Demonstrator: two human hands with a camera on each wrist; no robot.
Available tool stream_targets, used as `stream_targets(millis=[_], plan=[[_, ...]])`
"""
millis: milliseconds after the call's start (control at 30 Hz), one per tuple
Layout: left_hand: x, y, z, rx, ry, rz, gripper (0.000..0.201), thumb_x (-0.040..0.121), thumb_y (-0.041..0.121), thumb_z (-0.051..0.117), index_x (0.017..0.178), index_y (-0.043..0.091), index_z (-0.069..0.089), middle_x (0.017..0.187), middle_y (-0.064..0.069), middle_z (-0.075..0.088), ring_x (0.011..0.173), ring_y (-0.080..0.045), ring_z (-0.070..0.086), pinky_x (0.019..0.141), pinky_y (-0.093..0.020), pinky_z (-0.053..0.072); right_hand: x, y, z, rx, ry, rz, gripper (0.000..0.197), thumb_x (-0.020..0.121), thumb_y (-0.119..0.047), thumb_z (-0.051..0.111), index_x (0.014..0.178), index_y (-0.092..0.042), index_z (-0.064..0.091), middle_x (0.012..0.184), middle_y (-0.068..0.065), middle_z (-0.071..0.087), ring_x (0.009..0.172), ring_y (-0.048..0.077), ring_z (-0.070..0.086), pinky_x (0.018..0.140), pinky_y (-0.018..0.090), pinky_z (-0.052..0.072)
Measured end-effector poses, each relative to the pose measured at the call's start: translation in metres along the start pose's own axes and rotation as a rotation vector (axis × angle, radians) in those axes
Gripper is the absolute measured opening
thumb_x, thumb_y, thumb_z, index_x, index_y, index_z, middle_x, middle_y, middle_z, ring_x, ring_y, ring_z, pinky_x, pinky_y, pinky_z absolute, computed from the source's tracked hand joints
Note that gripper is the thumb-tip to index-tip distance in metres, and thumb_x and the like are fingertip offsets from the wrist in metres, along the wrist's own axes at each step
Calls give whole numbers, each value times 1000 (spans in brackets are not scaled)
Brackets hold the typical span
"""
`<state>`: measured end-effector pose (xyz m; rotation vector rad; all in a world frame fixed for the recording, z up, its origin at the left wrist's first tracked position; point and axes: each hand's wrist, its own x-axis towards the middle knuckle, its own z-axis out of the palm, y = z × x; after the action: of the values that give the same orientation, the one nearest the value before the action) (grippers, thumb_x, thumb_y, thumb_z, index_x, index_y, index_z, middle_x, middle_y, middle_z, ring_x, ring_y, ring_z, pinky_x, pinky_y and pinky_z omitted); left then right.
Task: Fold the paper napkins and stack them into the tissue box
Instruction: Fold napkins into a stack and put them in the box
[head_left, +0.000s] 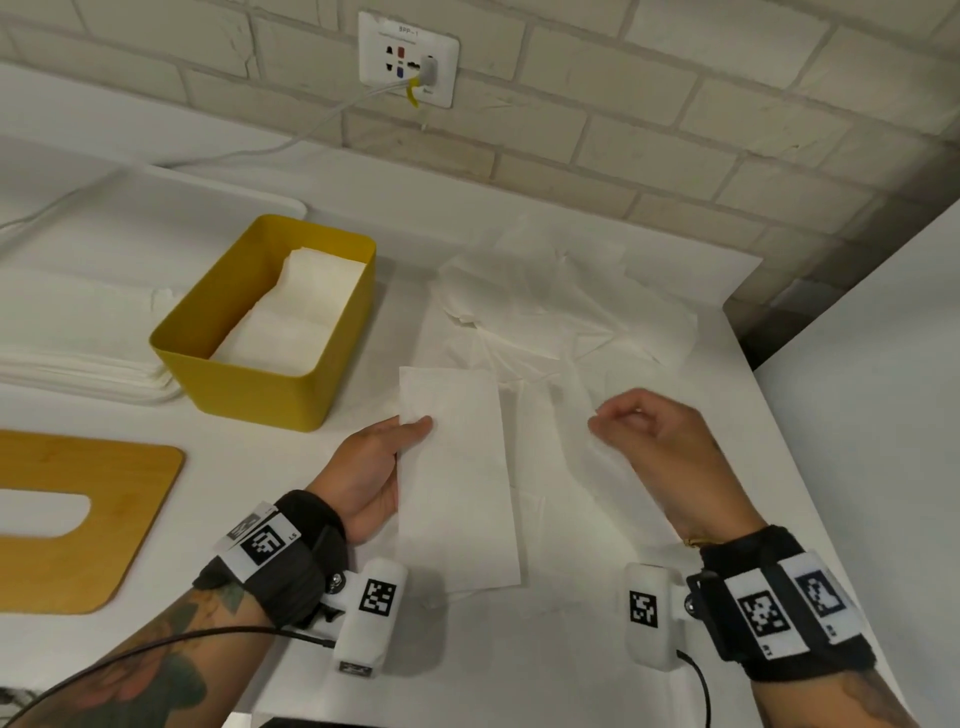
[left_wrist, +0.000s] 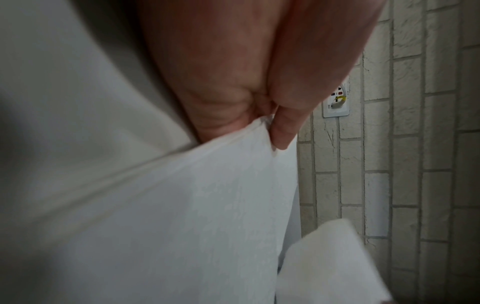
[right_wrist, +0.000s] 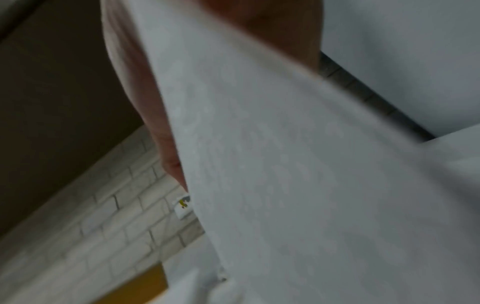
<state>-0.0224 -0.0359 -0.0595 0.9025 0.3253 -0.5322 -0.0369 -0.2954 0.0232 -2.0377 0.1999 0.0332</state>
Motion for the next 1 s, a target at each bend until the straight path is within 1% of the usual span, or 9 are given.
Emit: stream_targets(millis=[67, 133, 267, 467, 567, 633, 800, 900, 1000], plan=[[-1, 0, 1, 5, -5, 8, 30, 105, 15, 50, 130, 3, 62, 123, -18, 72, 116, -34, 69, 91, -40, 60, -4, -25, 8, 165, -45, -55, 7, 91, -13, 72, 88, -18, 69, 76, -7, 72, 74, 3, 64, 72, 14, 46], [0, 0, 1, -2, -5, 24, 29, 105, 14, 49, 129, 5, 63, 124, -18, 72, 114, -33, 70, 89, -39, 61, -7, -46, 17, 450, -137, -106, 9, 86, -17, 74, 90, -23, 68, 85, 4, 70, 84, 15, 63, 83, 28, 48], [2, -2, 0, 26, 16, 38, 34, 106, 14, 48, 136, 6, 60, 128, -19, 70, 122, -38, 64, 96, -46, 57, -8, -53, 41, 731, -206, -109, 29, 90, -10, 63, 118, -17, 61, 94, 6, 75, 86, 16, 70, 74, 27, 58], [-2, 3, 6, -30, 28, 30, 45, 109, 38, 42, 134, 7, 63, 126, -15, 72, 114, -27, 71, 96, -39, 56, -8, 2, 89, 541, -75, 268, 24, 95, -4, 65, 116, -14, 66, 94, 1, 78, 82, 12, 74, 74, 30, 58], [-3, 4, 8, -3, 25, 61, 48, 109, 44, 38, 129, 12, 66, 122, -13, 74, 107, -24, 74, 86, -35, 61, -11, 18, 97, 483, -42, 282, 20, 94, -5, 68, 111, -15, 68, 102, 2, 76, 95, 18, 73, 90, 37, 58], [-3, 5, 7, 3, 20, 66, 53, 108, 50, 36, 132, 13, 65, 125, -12, 73, 112, -25, 72, 90, -36, 60, -11, 22, 101, 455, -24, 273, 19, 93, -5, 69, 109, -16, 69, 107, 6, 75, 103, 22, 72, 96, 39, 56], [1, 4, 2, -27, 15, 42, 65, 104, 62, 31, 140, 15, 59, 133, -14, 68, 124, -29, 65, 109, -45, 46, -10, 25, 107, 420, 12, 255, 18, 93, -6, 68, 108, -18, 68, 105, 4, 73, 98, 16, 69, 88, 27, 54], [1, 1, 2, 0, 4, 29, 50, 106, 45, 45, 138, 9, 59, 132, -16, 68, 124, -32, 65, 111, -48, 46, -10, 27, 112, 417, 33, 247, 17, 94, -7, 68, 108, -17, 68, 104, 5, 76, 102, 21, 71, 96, 37, 56], [1, -2, 3, 64, 1, 29, 39, 105, 20, 50, 139, 1, 56, 128, -20, 69, 120, -36, 67, 105, -48, 51, -10, 28, 112, 424, 60, 236, 14, 94, -10, 68, 105, -19, 68, 99, 2, 77, 98, 19, 72, 94, 36, 56]])
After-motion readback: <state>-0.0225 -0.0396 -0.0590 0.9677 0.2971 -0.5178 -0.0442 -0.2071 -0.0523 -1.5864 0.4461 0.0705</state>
